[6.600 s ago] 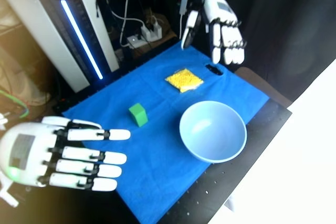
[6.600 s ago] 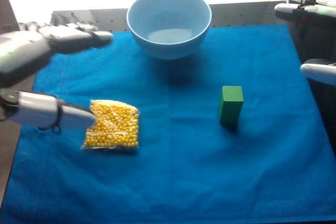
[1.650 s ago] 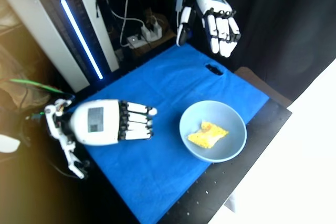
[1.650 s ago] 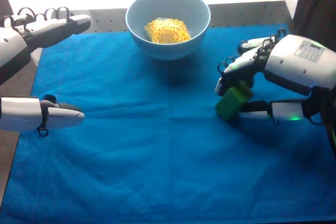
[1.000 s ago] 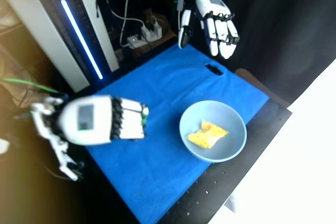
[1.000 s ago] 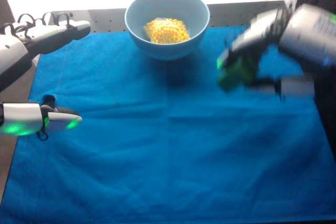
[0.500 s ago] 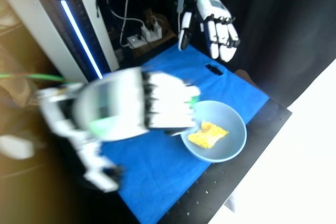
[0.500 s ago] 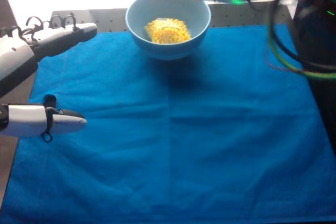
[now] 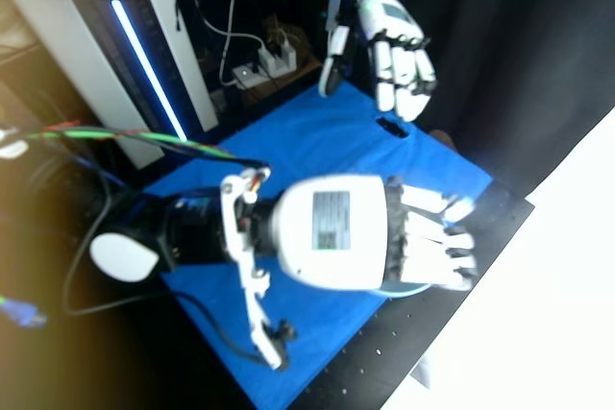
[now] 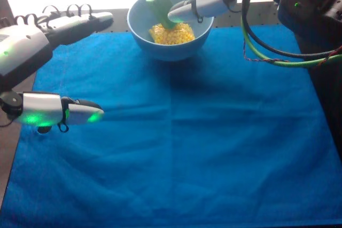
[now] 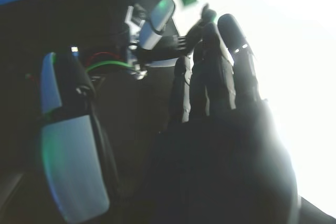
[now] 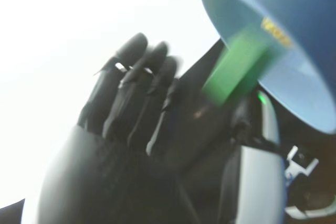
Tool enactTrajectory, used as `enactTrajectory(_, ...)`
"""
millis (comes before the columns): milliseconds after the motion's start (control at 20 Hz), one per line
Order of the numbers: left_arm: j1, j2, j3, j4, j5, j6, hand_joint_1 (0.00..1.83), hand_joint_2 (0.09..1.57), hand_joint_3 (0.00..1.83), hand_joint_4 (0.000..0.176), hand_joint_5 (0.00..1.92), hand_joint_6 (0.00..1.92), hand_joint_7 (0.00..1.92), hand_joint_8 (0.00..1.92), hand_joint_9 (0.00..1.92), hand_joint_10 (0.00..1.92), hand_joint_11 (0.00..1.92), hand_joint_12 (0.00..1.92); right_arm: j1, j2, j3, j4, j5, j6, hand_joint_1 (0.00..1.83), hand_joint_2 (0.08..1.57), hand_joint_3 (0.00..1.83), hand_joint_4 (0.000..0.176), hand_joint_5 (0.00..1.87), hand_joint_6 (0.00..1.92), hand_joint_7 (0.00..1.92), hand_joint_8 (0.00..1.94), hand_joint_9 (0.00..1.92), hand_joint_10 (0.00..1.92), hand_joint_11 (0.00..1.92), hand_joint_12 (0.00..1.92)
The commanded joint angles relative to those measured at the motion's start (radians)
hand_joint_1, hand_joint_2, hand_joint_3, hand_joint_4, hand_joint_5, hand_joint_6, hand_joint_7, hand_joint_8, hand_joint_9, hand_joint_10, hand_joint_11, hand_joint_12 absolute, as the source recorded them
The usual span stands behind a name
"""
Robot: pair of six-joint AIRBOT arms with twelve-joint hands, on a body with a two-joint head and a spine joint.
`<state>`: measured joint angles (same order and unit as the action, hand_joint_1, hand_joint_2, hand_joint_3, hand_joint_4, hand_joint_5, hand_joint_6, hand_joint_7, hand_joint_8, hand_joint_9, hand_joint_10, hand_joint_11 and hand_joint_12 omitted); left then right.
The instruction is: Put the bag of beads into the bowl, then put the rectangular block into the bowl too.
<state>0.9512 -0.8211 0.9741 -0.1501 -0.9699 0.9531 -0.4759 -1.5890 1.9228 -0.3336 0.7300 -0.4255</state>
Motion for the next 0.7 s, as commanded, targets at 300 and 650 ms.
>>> enactTrajectory(300, 0.013, 0.021, -0.024, -0.024, -0.212, -0.025, 0.80, 0.91, 0.00, 0.061, 0.15, 0.00, 0.22, 0.00, 0.34, 0.00, 0.00, 1.04, -0.040, 0.157, -0.176, 0.104, 0.381, 0.000, 0.70, 0.81, 0.01, 0.176, 0.00, 0.00, 0.00, 0.00, 0.01, 0.00, 0.00, 0.00)
enactTrajectory(650, 0.081, 0.077, -0.097, -0.025, -0.415, -0.025, 0.78, 0.88, 0.00, 0.134, 0.13, 0.00, 0.17, 0.00, 0.22, 0.00, 0.00, 0.65, -0.330, 0.457, -0.505, 0.331, 0.718, 0.000, 0.84, 0.90, 0.03, 0.176, 0.00, 0.00, 0.05, 0.01, 0.00, 0.00, 0.00, 0.00)
